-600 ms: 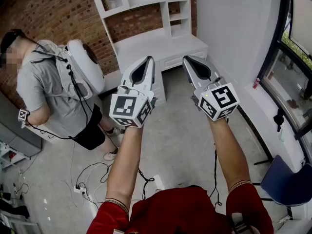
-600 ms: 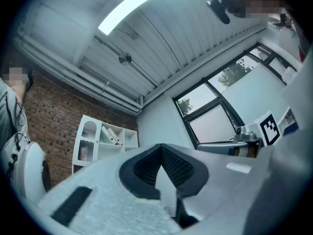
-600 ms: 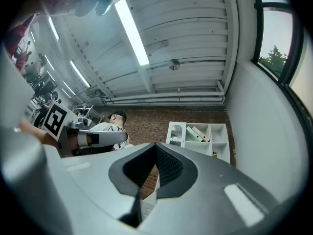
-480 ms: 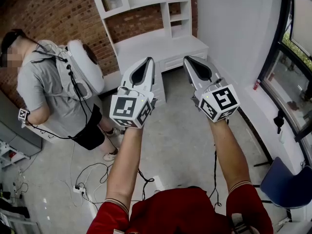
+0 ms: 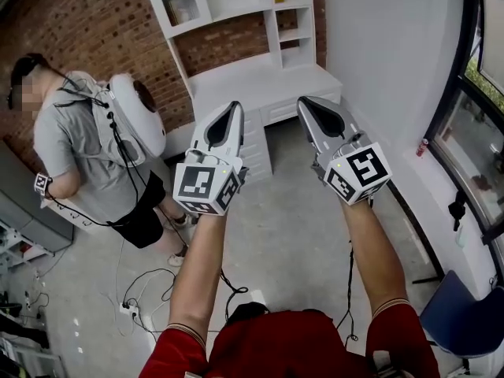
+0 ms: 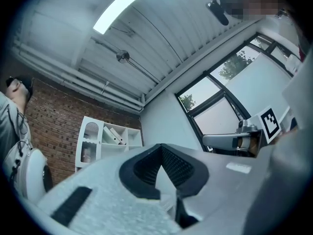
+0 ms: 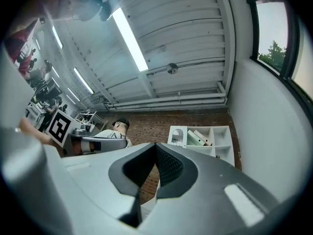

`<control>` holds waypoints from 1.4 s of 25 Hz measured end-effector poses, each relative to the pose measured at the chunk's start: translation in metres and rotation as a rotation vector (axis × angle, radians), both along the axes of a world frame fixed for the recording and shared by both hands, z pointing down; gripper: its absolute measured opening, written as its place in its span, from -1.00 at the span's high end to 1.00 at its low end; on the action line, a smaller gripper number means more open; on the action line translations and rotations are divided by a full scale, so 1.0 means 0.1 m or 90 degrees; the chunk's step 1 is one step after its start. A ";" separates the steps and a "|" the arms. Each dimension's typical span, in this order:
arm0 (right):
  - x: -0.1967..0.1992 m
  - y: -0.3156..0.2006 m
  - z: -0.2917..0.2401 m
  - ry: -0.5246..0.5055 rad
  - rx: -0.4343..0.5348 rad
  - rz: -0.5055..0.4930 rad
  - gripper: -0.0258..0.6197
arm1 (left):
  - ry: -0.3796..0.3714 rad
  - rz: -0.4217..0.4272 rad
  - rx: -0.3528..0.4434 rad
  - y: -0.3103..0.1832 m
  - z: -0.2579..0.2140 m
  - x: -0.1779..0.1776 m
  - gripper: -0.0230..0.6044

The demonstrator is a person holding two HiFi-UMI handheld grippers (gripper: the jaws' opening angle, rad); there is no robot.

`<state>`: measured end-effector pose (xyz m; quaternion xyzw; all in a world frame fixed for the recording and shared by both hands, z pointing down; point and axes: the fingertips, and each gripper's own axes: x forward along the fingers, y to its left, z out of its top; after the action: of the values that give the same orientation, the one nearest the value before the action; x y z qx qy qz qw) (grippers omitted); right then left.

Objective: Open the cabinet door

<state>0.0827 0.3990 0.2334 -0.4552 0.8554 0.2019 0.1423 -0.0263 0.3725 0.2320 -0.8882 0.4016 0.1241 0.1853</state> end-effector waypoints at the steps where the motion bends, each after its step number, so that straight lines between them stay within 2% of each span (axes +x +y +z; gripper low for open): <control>1: 0.00 -0.05 -0.01 0.001 0.002 -0.002 0.88 | -0.002 -0.003 0.000 -0.05 0.00 0.00 0.92; 9: -0.07 -0.72 0.01 0.005 0.007 -0.012 0.88 | 0.012 -0.017 0.008 -0.77 -0.01 -0.13 0.92; 14: -0.18 -1.47 0.01 0.027 0.010 -0.009 0.88 | 0.019 -0.015 0.027 -1.52 -0.06 -0.21 0.92; 20: -0.35 -2.66 -0.09 0.020 0.017 -0.010 0.88 | 0.019 -0.004 0.061 -2.65 -0.22 -0.37 0.92; 25: -0.45 -3.50 -0.10 0.023 0.012 0.000 0.88 | 0.012 -0.003 0.053 -3.53 -0.22 -0.52 0.92; 35: -0.63 -4.59 -0.11 0.015 0.007 -0.010 0.88 | 0.022 -0.016 0.053 -4.50 -0.31 -0.87 0.92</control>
<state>0.0197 -0.0603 0.2222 -0.4452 0.8596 0.2105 0.1364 -0.1129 -0.0774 0.2006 -0.8725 0.4103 0.1536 0.2164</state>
